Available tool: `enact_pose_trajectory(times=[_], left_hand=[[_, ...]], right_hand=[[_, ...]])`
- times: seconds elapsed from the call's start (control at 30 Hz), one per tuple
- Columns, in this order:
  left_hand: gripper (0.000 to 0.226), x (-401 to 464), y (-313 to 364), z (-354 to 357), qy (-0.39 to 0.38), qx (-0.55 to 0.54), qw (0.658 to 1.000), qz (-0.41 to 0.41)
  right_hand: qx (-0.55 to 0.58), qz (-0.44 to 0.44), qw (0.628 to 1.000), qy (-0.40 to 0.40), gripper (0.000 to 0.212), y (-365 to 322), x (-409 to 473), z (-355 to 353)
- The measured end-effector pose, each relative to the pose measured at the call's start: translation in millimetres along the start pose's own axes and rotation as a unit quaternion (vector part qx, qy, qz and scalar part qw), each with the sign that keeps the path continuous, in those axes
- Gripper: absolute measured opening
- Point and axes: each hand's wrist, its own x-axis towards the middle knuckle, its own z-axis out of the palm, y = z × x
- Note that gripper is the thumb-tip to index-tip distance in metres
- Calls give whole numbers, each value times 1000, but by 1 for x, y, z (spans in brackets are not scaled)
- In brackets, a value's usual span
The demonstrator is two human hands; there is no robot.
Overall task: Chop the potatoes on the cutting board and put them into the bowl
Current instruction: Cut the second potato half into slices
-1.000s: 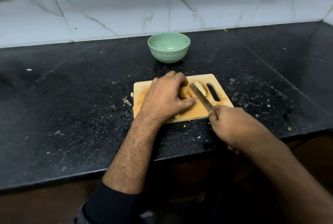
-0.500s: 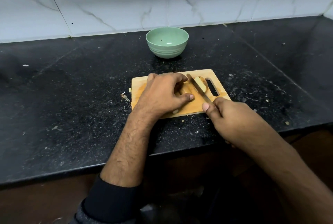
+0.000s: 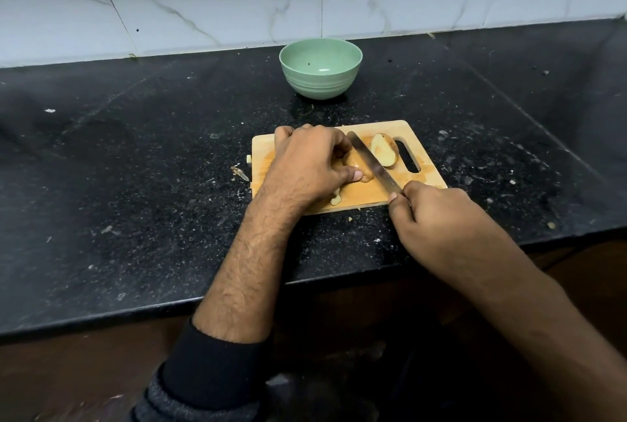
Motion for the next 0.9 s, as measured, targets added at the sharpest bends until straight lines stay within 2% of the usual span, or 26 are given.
enact_pose_trajectory(times=[0.23,0.5,0.67,0.9], left_hand=[[43,1,3,3,6,2,1000,-14],[36,2,10,3,-10,106,994,25],[36,8,14,5,-16,155,987,30],[32,4,10,6,3,111,994,17]], right_hand=[[-21,-15,1000,-3,30,-1,-3,0],[-45,-28,999,0,29,0,-9,-6],[-65,-25,997,-29,29,0,0,-4],[-87,-17,994,-62,29,-2,18,0]])
